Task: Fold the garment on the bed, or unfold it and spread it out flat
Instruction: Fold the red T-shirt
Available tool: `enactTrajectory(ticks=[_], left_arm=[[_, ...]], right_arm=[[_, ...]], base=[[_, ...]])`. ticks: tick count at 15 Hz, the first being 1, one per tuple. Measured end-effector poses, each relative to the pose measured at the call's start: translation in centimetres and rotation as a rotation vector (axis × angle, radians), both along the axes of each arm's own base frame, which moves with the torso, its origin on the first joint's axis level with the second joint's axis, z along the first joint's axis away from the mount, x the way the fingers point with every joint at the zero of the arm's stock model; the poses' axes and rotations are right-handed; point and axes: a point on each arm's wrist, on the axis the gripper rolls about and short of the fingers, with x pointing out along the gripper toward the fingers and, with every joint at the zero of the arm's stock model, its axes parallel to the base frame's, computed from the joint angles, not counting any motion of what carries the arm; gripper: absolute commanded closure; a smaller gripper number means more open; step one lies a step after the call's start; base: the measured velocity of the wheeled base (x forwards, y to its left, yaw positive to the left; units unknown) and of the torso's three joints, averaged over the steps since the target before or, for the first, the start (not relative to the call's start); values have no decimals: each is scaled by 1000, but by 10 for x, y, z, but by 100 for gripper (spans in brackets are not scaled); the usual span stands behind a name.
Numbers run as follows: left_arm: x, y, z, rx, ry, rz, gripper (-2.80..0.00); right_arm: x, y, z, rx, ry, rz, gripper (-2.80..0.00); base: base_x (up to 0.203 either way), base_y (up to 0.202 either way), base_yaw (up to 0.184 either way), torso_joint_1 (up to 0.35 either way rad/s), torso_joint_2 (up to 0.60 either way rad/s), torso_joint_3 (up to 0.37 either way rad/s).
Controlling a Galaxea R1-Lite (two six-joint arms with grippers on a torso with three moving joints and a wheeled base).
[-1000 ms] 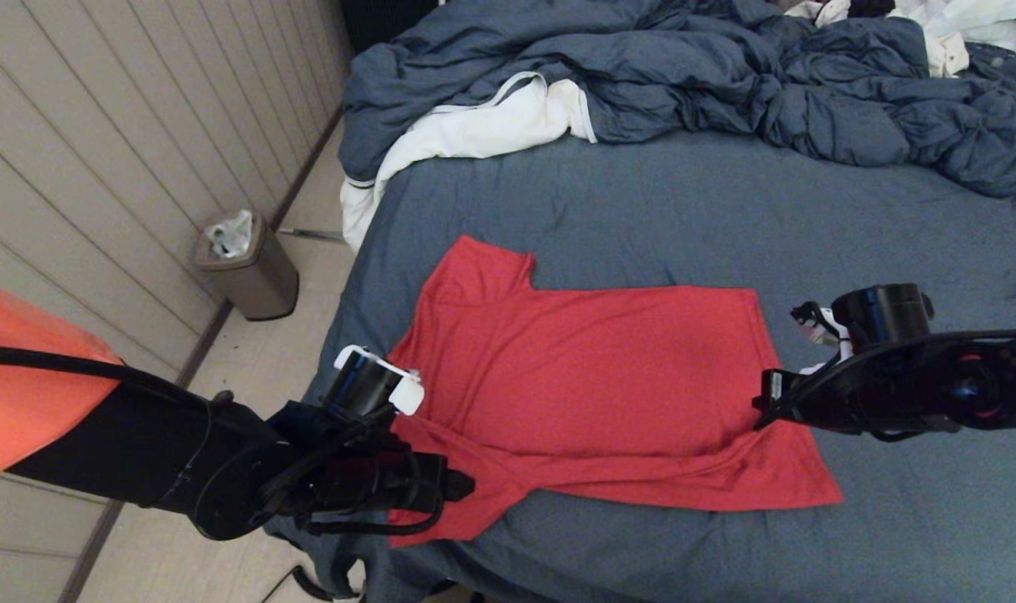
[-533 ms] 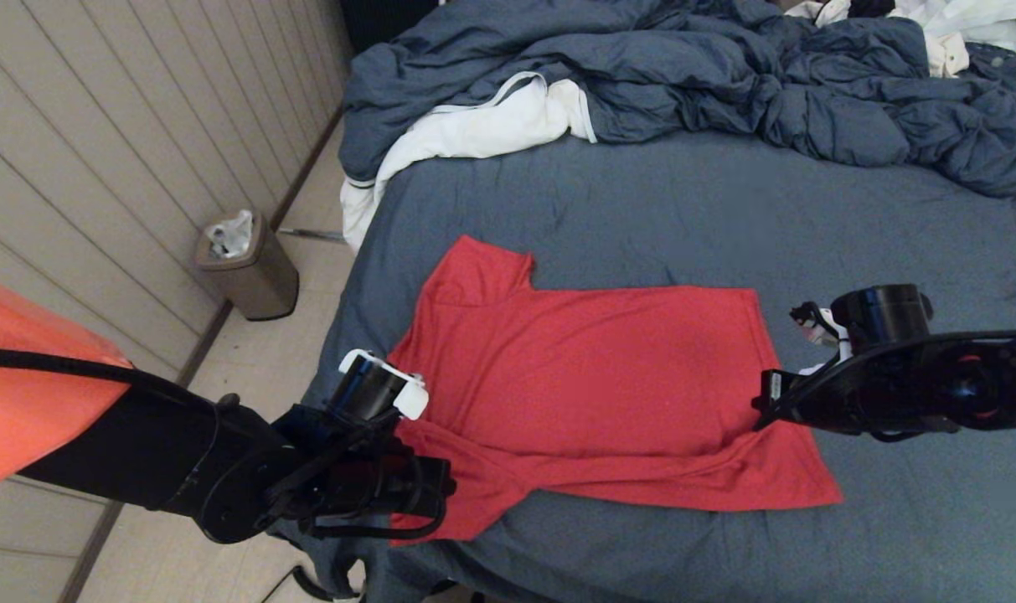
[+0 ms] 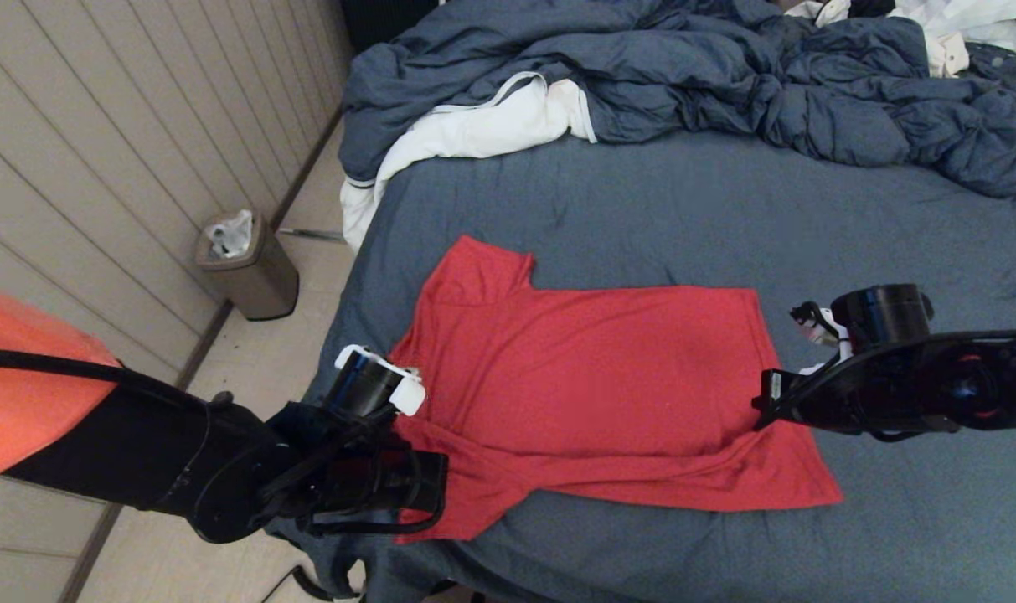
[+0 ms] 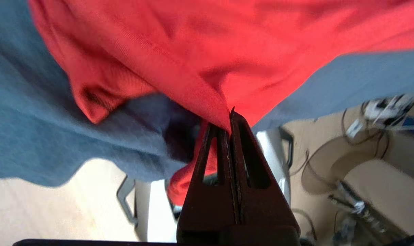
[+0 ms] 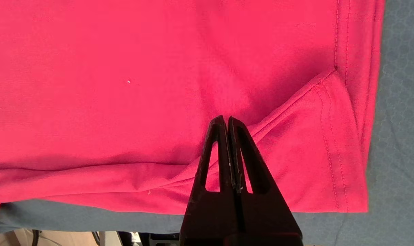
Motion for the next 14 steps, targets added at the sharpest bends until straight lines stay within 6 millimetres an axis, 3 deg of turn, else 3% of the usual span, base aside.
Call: enactTrajectory(ticks=[5, 9, 14], left_arm=[[-1, 1, 36, -70, -97, 1, 0], [9, -6, 59, -91, -123, -4, 0], [37, -10, 63, -93, -129, 33, 0]], right_arm=[[0, 0, 0, 0, 0, 0, 0], [0, 0, 0, 0, 0, 0, 0], [0, 0, 0, 0, 1, -1, 0]], base=[[0, 0, 0, 0, 0, 0], [0, 0, 0, 0, 0, 0], [0, 0, 0, 0, 0, 0]])
